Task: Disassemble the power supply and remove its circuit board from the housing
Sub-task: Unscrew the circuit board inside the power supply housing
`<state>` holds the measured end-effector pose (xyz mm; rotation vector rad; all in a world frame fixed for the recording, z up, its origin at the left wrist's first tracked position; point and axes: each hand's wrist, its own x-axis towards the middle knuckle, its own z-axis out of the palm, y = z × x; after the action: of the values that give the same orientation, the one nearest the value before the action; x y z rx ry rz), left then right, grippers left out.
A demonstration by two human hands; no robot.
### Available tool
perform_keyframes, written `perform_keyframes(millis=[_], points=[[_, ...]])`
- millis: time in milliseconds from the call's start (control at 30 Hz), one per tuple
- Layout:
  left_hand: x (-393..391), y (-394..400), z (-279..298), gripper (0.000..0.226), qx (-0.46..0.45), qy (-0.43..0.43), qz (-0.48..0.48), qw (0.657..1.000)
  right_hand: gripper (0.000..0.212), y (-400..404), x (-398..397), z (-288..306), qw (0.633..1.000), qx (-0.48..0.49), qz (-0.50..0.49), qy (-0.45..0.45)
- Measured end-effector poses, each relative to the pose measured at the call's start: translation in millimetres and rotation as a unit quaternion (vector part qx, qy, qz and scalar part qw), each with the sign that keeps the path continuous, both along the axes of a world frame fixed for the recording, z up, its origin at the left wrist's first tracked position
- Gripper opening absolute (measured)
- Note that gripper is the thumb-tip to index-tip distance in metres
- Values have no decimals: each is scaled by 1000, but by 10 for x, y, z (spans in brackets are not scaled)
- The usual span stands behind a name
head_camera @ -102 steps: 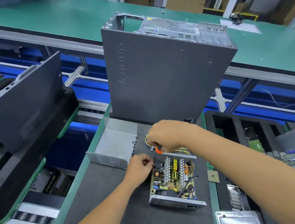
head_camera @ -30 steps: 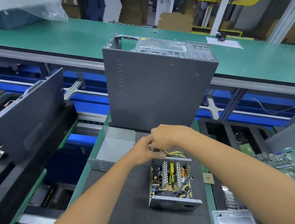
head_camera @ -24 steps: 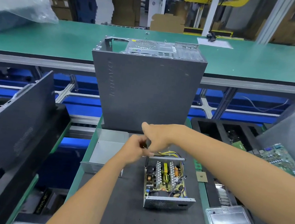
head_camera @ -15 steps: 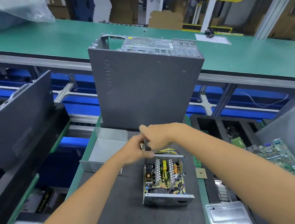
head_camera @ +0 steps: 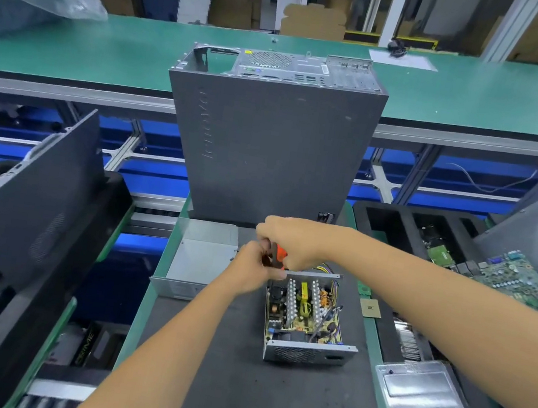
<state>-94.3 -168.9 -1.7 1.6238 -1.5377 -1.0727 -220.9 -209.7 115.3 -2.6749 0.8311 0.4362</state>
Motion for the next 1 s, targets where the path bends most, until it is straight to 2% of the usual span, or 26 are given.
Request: perform_keyframes(millis=[67,133,200,300,433,500,567,633,700,767,833,900,933,1000], points=[[-52,-10,30,32,-3,-9,19,1000,29,23,6,-27,1000,-6,-29,-4],[-116,-20,49,28,-13,-7,21,1000,30,45,56,-49,993,-85,-66,56],[-156,-25,62,29,-19,-21,24,999,26,46,121,-63,981,-150,-61,103],[-111,-26,93,25,-1,5,4,1000,9,0,113,-60,992,-100,-41,60],[46,10,79,26,24,30,-13,999,32,4,53,-14,998,46,-19,-36],[28,-12,67,25,18,14,3,1000,33,24,79,-21,999,25,-42,-19],[-55,-38,85,31,7,10,24,1000,29,40,144,-17,993,-72,-82,42],[-91,-45,85,31,4,26,41,999,20,67,214,-13,983,-145,-76,87],[-39,-42,56,27,7,13,5,1000,9,64,229,-20,988,-112,-51,95],[47,-28,24,21,15,8,-40,999,18,33,170,16,995,-48,-29,81],[101,-17,8,18,12,8,-29,999,28,-1,109,67,999,10,-15,44],[88,-17,14,26,1,13,0,1000,30,-6,78,59,998,55,-32,4],[63,-21,25,29,-4,10,9,1000,28,-4,77,33,998,48,-51,5],[24,-38,25,29,-15,2,11,1000,24,2,113,1,996,-52,-53,59]])
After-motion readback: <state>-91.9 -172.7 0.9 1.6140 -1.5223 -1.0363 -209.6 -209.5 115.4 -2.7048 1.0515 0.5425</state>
